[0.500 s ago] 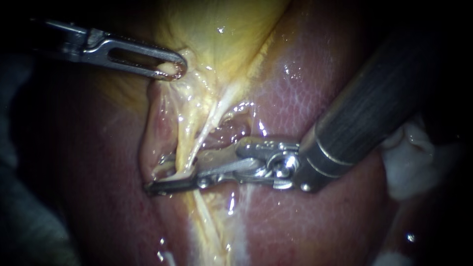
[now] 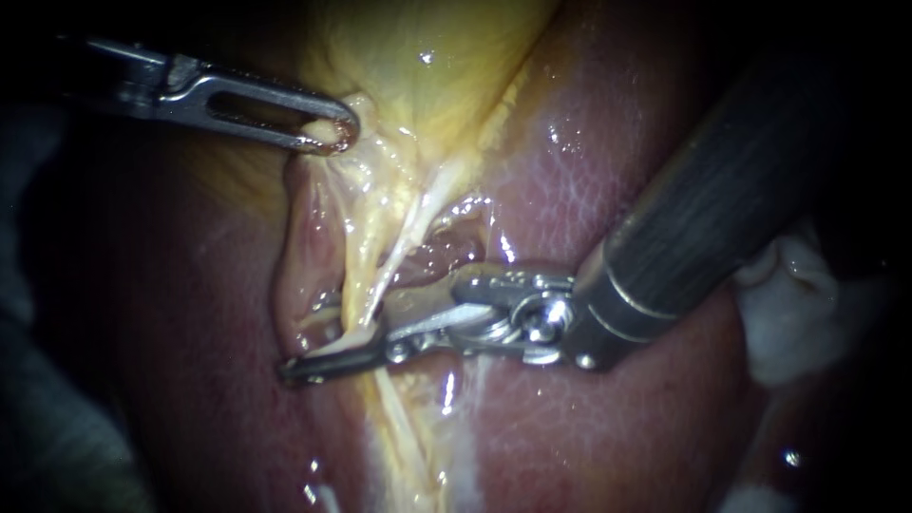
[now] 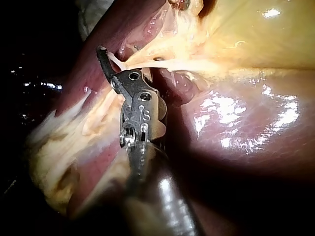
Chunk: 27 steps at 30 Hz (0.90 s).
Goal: Clipping first clip left tube
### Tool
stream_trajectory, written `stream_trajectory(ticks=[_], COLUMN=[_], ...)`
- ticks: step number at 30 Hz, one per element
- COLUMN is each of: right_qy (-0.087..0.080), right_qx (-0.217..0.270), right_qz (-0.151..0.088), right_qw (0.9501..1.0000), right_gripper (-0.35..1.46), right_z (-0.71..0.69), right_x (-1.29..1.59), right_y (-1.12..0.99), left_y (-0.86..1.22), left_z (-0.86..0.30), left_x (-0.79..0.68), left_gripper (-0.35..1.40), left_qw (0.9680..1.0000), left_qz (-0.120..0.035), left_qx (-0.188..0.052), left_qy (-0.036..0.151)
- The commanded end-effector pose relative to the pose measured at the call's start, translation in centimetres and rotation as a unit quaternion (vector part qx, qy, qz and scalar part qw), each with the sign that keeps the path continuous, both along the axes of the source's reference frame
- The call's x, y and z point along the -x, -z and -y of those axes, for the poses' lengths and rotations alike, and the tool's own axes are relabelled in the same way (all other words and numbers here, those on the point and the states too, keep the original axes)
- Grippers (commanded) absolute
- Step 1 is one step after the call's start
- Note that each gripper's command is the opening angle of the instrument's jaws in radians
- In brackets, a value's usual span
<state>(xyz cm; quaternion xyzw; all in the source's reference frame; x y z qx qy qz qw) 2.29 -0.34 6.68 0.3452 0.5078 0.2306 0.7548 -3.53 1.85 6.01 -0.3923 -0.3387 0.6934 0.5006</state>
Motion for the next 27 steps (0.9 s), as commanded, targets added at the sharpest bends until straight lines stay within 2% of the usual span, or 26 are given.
stream_trajectory(ticks=[1, 8, 20, 27], right_qy=[0.000, 0.002, -0.003, 0.000], right_qx=[0.000, -0.001, -0.005, -0.005], right_qz=[0.000, -0.001, -0.002, -0.004], right_qw=[1.0000, 1.0000, 1.0000, 1.0000], right_gripper=[0.50, 0.50, 0.50, 0.50], right_z=[0.00, -0.02, -0.27, -0.28], right_x=[0.02, 0.08, 0.45, 0.65], right_y=[0.00, 0.02, 0.12, 0.10], left_y=[0.00, 0.00, 0.01, 0.01], left_z=[0.00, 0.00, 0.00, 0.00], left_x=[0.00, -0.01, -0.04, -0.05], left_gripper=[-0.35, -0.35, -0.35, -0.35], left_qw=[1.0000, 1.0000, 1.0000, 1.0000], left_qz=[0.000, 0.000, 0.001, 0.001], left_qx=[0.000, 0.000, 0.000, 0.000], left_qy=[0.000, 0.000, -0.001, -0.001])
